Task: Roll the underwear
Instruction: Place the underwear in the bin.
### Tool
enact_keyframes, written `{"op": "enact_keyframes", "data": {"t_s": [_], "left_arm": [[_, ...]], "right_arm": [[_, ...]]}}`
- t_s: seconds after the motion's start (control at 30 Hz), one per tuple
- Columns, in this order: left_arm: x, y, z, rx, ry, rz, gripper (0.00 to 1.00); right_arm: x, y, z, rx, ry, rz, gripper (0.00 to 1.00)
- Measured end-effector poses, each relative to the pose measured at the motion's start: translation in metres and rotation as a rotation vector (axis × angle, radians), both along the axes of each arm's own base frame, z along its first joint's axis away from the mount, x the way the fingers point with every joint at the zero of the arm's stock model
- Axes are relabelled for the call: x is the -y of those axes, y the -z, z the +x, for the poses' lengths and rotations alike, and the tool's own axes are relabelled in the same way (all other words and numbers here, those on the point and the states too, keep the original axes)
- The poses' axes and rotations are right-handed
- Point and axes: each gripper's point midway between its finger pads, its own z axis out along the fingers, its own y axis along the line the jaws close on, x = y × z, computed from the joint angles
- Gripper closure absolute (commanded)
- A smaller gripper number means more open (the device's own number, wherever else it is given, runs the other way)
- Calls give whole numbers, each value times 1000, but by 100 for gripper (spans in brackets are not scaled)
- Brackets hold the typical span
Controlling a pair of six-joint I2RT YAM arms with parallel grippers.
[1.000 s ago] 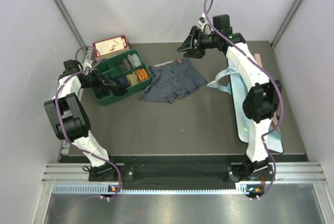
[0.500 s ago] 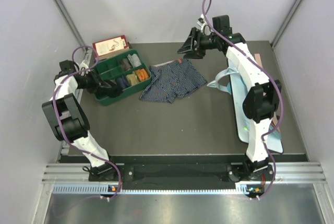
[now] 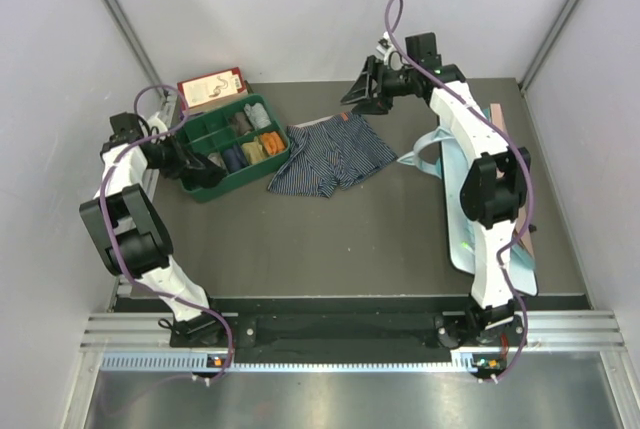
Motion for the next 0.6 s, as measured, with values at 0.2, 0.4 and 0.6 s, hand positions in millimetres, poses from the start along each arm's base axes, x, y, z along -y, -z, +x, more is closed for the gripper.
{"op": "enact_keyframes", "data": {"t_s": [0.2, 0.4, 0.6], "left_arm": [[-5, 2, 0, 0, 0, 33, 100], [-11, 2, 0, 4, -7, 69, 100], [-21, 2, 3, 21, -8, 120, 100]], "right_arm": [[5, -3, 5, 12, 10, 10, 39], [4, -6, 6, 26, 1, 22, 39], [4, -7, 7, 40, -2, 28, 39]]}}
